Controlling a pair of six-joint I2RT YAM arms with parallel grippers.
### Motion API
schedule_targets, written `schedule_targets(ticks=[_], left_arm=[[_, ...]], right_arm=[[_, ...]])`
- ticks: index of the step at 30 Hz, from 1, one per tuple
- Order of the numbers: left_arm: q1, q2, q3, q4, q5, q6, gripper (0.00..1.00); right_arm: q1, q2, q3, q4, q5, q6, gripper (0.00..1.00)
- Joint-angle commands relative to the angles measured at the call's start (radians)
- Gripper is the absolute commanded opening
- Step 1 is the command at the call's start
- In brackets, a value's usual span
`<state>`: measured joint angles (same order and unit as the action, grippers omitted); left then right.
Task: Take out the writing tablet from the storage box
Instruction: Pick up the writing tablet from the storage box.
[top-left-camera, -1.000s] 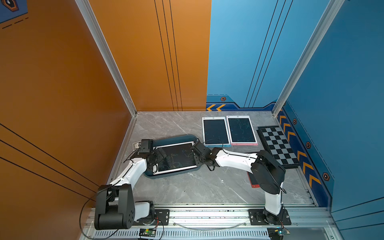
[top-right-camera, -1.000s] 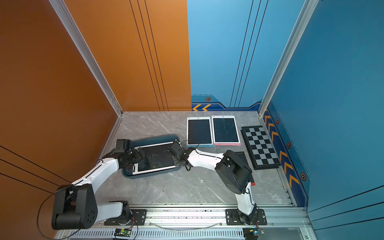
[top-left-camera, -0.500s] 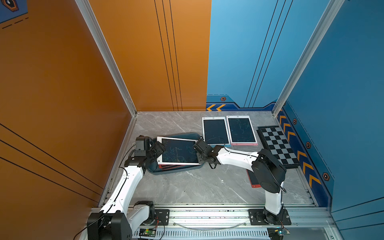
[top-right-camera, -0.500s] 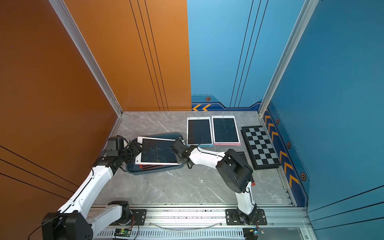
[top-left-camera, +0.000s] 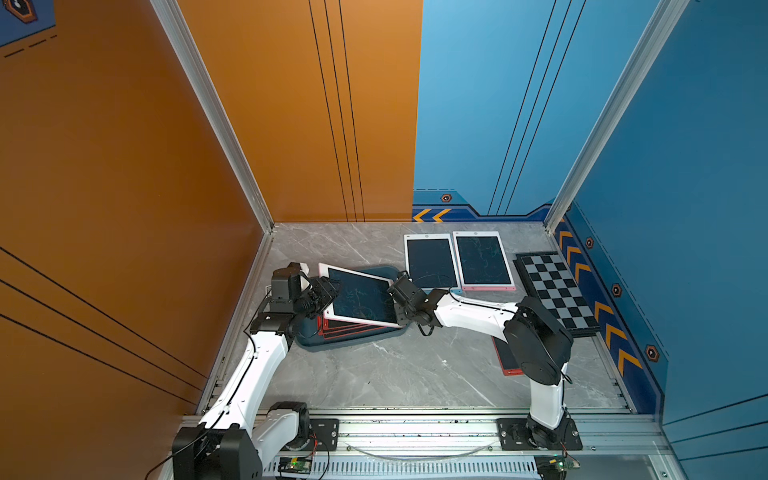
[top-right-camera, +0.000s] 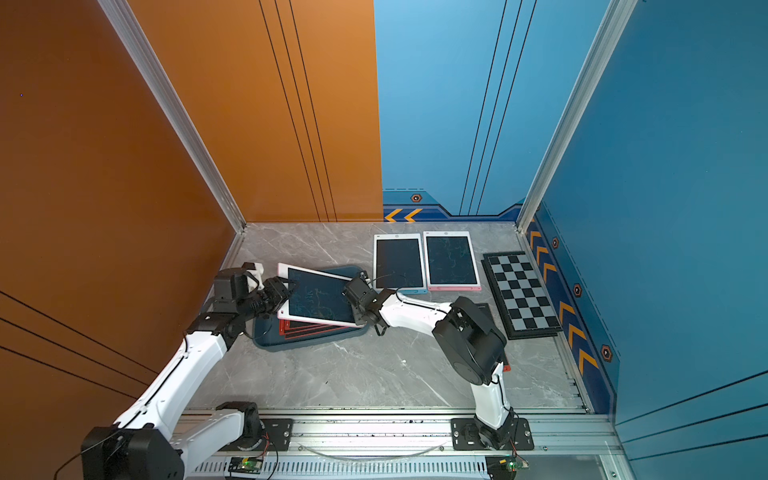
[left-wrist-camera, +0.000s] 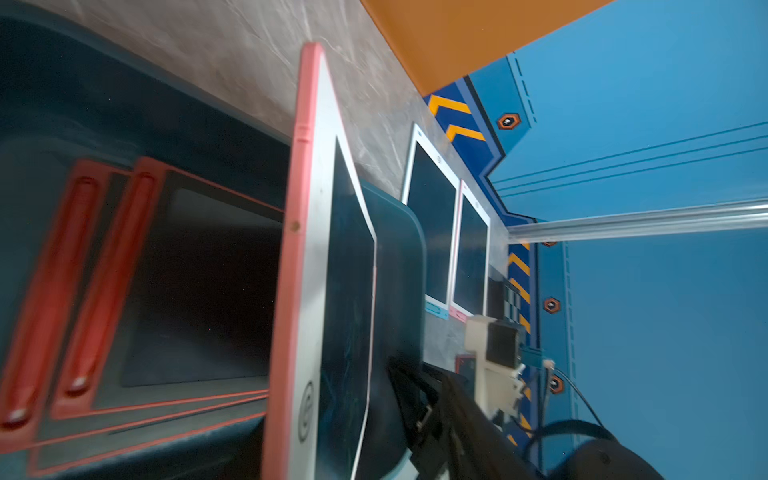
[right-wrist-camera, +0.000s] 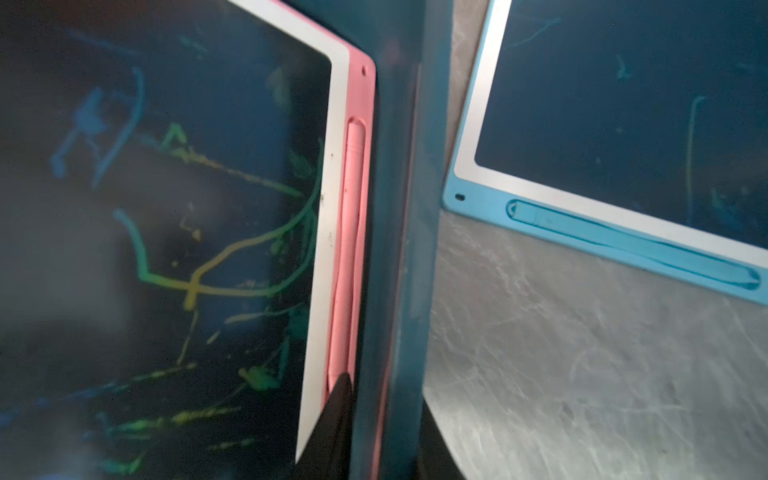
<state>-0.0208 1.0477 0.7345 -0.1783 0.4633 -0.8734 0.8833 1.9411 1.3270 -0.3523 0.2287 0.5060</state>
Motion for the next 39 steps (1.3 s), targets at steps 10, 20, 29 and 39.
schedule_targets(ticks=[10, 20, 29, 39], left_arm=[[-0.002, -0.016, 0.083, -0.197, 0.016, 0.116, 0.62], [-0.002, -0.002, 0.154, -0.391, -0.063, 0.253, 0.70], [0.002, -0.020, 0.195, -0.492, -0.074, 0.330, 0.83], [0.005, -0.035, 0.226, -0.576, -0.106, 0.382, 0.61]], right_arm=[[0.015, -0.010, 0.003, 0.027, -0.087, -0.007, 0.19], [0.008, -0.007, 0.004, 0.027, -0.089, 0.008, 0.13], [0.007, -0.004, 0.009, 0.027, -0.090, 0.005, 0.12], [0.008, -0.005, 0.017, 0.027, -0.092, 0.002, 0.10]])
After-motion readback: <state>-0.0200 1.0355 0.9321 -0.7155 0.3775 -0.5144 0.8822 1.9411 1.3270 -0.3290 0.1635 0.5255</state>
